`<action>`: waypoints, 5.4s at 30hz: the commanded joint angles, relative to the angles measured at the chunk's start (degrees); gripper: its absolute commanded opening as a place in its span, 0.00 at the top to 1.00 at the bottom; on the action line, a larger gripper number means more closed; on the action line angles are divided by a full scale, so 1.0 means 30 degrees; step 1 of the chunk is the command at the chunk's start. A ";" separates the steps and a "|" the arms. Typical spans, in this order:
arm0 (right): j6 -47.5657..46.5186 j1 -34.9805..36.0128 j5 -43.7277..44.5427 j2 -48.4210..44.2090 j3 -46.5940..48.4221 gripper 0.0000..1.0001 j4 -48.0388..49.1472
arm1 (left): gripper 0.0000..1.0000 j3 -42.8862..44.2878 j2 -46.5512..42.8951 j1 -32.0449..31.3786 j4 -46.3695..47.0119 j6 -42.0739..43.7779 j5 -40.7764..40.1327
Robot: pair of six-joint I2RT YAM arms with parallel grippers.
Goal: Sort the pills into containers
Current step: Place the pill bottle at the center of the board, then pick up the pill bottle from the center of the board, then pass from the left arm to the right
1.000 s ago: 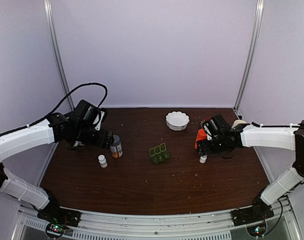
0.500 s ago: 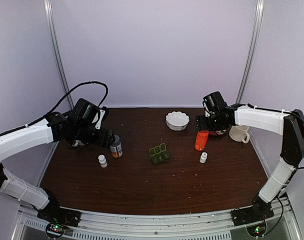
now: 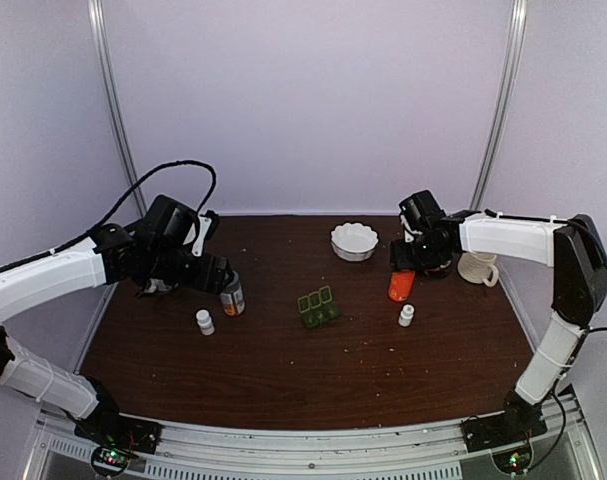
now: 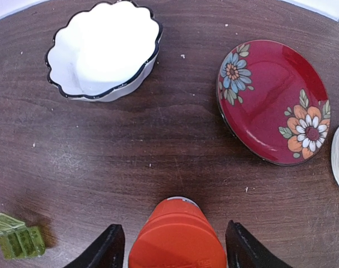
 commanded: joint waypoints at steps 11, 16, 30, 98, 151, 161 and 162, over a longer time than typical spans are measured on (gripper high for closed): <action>-0.0493 0.0213 -0.1126 -0.0346 0.0442 0.48 -0.0559 | 0.18 0.0336 -0.0086 0.0021 0.0781 -0.0119 0.0224; -0.1055 0.1533 -0.1682 -0.0843 0.0894 0.49 -0.0704 | 0.18 0.0702 0.0334 0.0021 0.0825 0.0177 0.0436; -0.1449 0.5452 -0.2432 -0.2265 -0.1018 0.30 -0.1724 | 0.18 0.0934 0.0921 -0.0228 0.2296 0.0989 0.2586; -0.1212 0.4819 0.3175 -2.1204 -1.3823 0.08 0.5944 | 0.58 1.9298 1.9058 -0.6823 0.0216 0.5204 0.3933; 0.0484 0.7280 -1.1949 -1.2909 -1.0395 0.45 1.9401 | 0.61 0.8408 0.4955 -0.2967 1.1912 -0.3695 1.7838; -0.5578 0.9132 -0.7512 -1.3026 -0.9033 0.60 1.3869 | 0.61 0.9505 0.5321 -0.2902 0.8840 -0.3742 1.6118; -0.6243 0.9444 -0.6266 -1.3060 -0.9006 0.60 1.3486 | 0.61 0.9746 0.5399 -0.2868 0.7950 -0.3918 1.5737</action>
